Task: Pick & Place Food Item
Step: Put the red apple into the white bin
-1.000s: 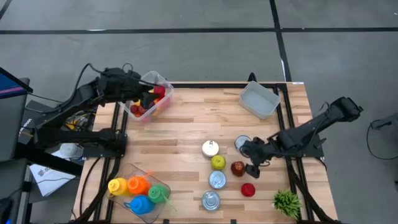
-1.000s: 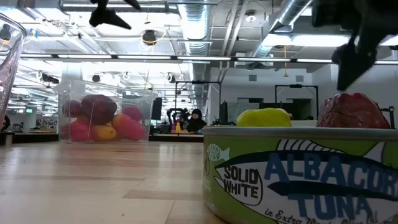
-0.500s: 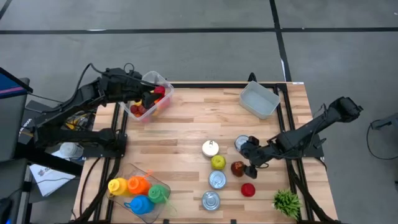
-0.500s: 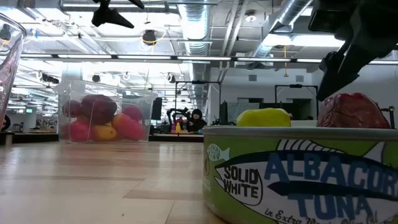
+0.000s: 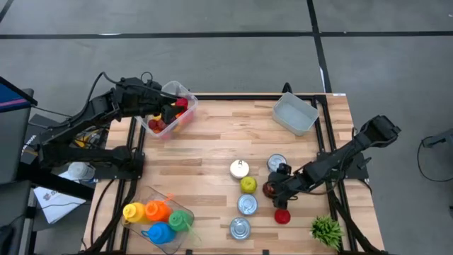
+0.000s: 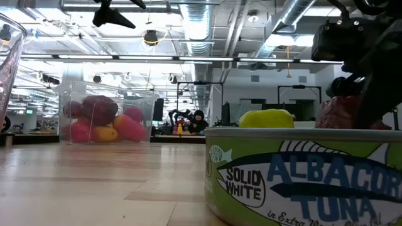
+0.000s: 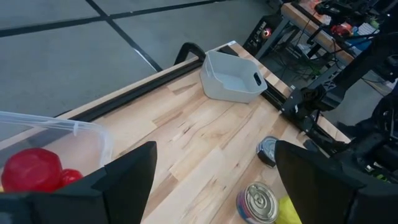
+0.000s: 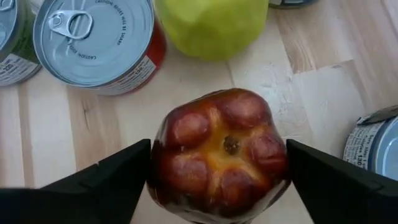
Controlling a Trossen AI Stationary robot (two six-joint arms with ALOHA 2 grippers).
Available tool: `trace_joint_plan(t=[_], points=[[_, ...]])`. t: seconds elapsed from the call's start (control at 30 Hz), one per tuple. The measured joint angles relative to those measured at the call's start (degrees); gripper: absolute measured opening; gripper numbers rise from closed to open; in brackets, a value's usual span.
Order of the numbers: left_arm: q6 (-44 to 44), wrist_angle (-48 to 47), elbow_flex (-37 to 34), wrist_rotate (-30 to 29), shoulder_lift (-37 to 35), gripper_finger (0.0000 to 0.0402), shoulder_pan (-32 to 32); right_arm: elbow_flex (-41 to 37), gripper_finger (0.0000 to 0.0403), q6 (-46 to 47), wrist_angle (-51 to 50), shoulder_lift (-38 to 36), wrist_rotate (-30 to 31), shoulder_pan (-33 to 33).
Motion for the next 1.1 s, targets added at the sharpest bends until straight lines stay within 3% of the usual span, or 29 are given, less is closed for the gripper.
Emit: trace_joint_plan(t=[0.23,0.43,0.73,0.93,1.1], points=[[0.00,0.00,0.00,0.00,0.00,0.0315,0.00,0.00,0.0264,1.22,-0.24,-0.16,-0.01,-0.04],[-0.11,0.01,0.00,0.02,0.00,0.0315,0.00,1.85,0.0264,-0.16,-1.56,-6.92,-0.16,-0.09],[-0.56,0.34,0.00,0.04,0.00,0.0315,0.00,6.19,0.0271,-5.94,-2.28,-27.36,5.89,-1.83],[-2.08,0.33,0.00,0.07,0.00,0.0315,0.00,6.64,0.0273,-14.21,13.69,-41.60,5.69,-2.71],[-2.05,0.33,0.00,0.07,0.00,0.0315,0.00,6.64,0.0274,-17.84,22.28,-49.09,5.60,-1.93]])
